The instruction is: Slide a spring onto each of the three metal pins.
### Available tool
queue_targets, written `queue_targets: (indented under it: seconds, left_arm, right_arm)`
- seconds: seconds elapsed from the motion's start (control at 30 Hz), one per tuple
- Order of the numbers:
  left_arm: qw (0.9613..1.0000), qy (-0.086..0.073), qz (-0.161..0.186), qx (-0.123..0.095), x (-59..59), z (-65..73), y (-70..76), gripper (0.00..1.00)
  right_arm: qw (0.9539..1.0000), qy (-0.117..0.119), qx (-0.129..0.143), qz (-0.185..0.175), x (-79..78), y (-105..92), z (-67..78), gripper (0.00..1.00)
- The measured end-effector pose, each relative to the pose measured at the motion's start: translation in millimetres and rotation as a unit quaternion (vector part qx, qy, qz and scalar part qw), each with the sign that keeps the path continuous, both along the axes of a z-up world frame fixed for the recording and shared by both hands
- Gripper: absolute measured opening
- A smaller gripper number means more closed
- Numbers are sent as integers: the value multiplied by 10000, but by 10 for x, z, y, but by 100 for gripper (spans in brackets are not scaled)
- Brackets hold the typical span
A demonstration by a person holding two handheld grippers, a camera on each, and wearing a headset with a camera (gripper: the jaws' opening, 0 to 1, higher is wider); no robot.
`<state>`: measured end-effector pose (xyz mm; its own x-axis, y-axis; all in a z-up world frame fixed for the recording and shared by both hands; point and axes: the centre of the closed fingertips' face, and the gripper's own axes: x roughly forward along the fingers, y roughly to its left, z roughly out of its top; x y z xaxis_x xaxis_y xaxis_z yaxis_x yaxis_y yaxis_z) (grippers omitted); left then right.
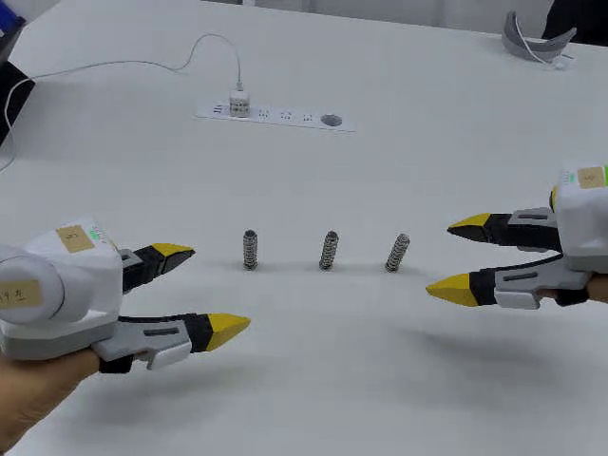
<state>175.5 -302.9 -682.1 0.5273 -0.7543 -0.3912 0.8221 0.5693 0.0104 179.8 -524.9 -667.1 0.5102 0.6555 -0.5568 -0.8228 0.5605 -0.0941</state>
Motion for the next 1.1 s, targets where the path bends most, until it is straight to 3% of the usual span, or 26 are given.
queue_targets:
  seconds: [0.37, 1.1]
  left_arm:
    - [10000, 15, 21, 10, -4, -5, 9, 67]
    - [10000, 58, 58, -26, -3, -37, -7, 68]
  right_arm:
    - [9983, -220, 464, -278, -63, -55, 32, 62]
    - [9971, -131, 604, -438, -99, -60, -43, 63]
